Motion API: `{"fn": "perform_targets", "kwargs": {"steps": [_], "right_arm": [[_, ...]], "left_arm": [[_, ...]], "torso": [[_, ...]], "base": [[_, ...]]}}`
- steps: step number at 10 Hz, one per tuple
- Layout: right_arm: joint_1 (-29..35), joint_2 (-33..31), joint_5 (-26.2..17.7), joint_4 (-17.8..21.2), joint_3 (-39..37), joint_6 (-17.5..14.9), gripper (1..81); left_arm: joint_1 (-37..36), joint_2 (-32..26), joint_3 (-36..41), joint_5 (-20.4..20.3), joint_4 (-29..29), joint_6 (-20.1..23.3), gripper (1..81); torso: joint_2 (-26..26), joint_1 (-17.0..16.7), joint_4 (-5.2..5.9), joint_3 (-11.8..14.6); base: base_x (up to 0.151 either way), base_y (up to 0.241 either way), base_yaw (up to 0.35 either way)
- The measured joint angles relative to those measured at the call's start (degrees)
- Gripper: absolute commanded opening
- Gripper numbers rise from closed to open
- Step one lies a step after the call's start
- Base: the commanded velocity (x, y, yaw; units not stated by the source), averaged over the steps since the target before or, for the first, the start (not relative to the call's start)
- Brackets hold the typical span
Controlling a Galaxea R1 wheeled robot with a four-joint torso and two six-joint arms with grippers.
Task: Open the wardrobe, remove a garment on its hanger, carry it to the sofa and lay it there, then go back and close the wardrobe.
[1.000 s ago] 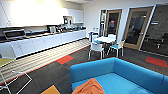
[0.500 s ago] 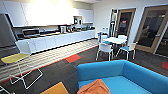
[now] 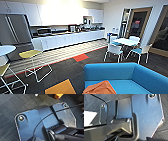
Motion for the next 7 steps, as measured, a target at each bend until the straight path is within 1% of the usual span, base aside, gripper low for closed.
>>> {"fn": "perform_targets", "kwargs": {"steps": [7], "right_arm": [[-0.05, 0.17, 0.00, 0.00, -0.41, 0.02, 81.1]], "left_arm": [[0.62, 0.59, -0.02, 0.90, 0.20, 0.13, 81.1]], "torso": [[-0.02, 0.00, 0.00, 0.00]], "base": [[0.000, 0.000, 0.273]]}}
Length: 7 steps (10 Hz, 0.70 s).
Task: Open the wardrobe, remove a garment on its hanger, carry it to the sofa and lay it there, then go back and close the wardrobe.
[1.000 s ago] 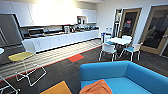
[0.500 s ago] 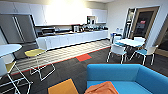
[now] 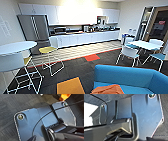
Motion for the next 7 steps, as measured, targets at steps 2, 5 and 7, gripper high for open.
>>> {"fn": "perform_targets", "kwargs": {"steps": [2, 5, 7], "right_arm": [[-0.11, 0.00, -0.18, -0.02, -0.13, 0.00, 81.1], [-0.28, 0.16, -0.13, -0.02, -1.05, -0.02, 81.1], [-0.22, 0.16, -0.05, -0.02, -1.16, -0.02, 81.1]], "left_arm": [[0.04, 0.05, 0.00, 0.83, 0.02, 0.05, 81.1], [0.69, 0.60, 0.00, 1.07, 0.05, 1.38, 81.1], [0.83, 0.61, 0.00, 1.13, 0.05, 1.82, 81.1]], "torso": [[0.00, 0.00, 0.00, 0.00], [0.00, 0.00, 0.00, 0.00], [0.00, 0.00, 0.00, 0.00]], "base": [[0.000, 0.000, 0.277], [0.000, 0.000, 0.278], [0.000, 0.000, 0.278]]}}
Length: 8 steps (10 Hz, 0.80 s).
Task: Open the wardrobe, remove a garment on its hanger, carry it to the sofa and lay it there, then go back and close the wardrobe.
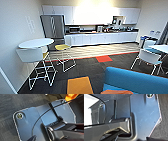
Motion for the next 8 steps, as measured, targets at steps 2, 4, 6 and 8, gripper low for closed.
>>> {"fn": "perform_targets", "kwargs": {"steps": [2, 4, 6, 8], "right_arm": [[-0.24, 0.04, -0.15, -0.04, -0.02, 0.00, 81.1], [-0.22, 0.09, 0.00, -0.04, -0.02, 0.00, 81.1], [-0.06, 0.00, 0.20, -0.04, -0.16, 0.00, 81.1], [-0.20, 0.09, 0.07, -0.04, -0.20, 0.00, 81.1]], "left_arm": [[-0.18, 0.05, 0.00, 0.09, 0.00, 0.22, 81.1], [0.17, 0.20, 0.00, 0.05, 0.00, 0.63, 81.1], [0.50, 0.20, 0.00, 0.13, 0.00, 1.27, 81.1], [0.45, 0.20, 0.00, 0.11, 0.00, 1.27, 81.1]], "torso": [[0.00, 0.00, 0.00, 0.00], [0.00, 0.00, 0.00, 0.00], [0.00, -0.02, 0.00, 0.00], [0.00, -0.02, 0.00, 0.00]], "base": [[0.000, 0.000, 0.278], [0.000, 0.000, 0.278], [0.000, 0.000, 0.278], [0.000, 0.000, 0.285]]}}
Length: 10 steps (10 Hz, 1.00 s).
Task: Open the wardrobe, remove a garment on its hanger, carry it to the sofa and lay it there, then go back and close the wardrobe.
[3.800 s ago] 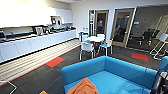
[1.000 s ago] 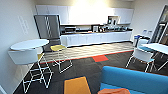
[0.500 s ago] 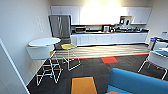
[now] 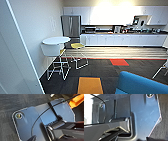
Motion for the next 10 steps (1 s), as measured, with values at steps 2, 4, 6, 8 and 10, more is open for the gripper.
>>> {"fn": "perform_targets", "kwargs": {"steps": [2, 4, 6, 8, 10], "right_arm": [[-0.02, 0.02, 0.04, 0.00, 0.00, 0.00, 81.1], [0.02, 0.02, 0.01, 0.00, -0.02, 0.00, 81.1], [-0.20, 0.04, -0.16, -0.02, -0.16, 0.00, 81.1], [-0.09, 0.00, 0.01, -0.02, -0.55, 0.00, 81.1], [-0.02, 0.06, 0.06, -0.02, -0.55, 0.00, 81.1]], "left_arm": [[0.02, 0.02, 0.00, 0.02, 0.00, 0.11, 81.1], [0.24, 0.13, 0.00, 0.02, 0.00, 0.20, 81.1], [0.16, 0.32, 0.02, -0.02, 0.00, 0.26, 81.1], [0.35, 0.49, 0.00, 0.00, 0.00, 0.28, 81.1], [0.33, 0.49, 0.00, 0.02, 0.00, 0.46, 81.1]], "torso": [[0.00, 0.00, 0.00, 0.00], [0.00, 0.00, 0.00, 0.00], [0.00, 0.00, 0.00, 0.00], [0.00, 0.02, 0.00, 0.00], [0.00, 0.02, 0.00, 0.00]], "base": [[0.000, 0.000, 0.286], [0.000, 0.000, 0.287], [0.000, 0.000, 0.287], [0.000, 0.000, 0.285], [0.000, 0.000, 0.248]]}}
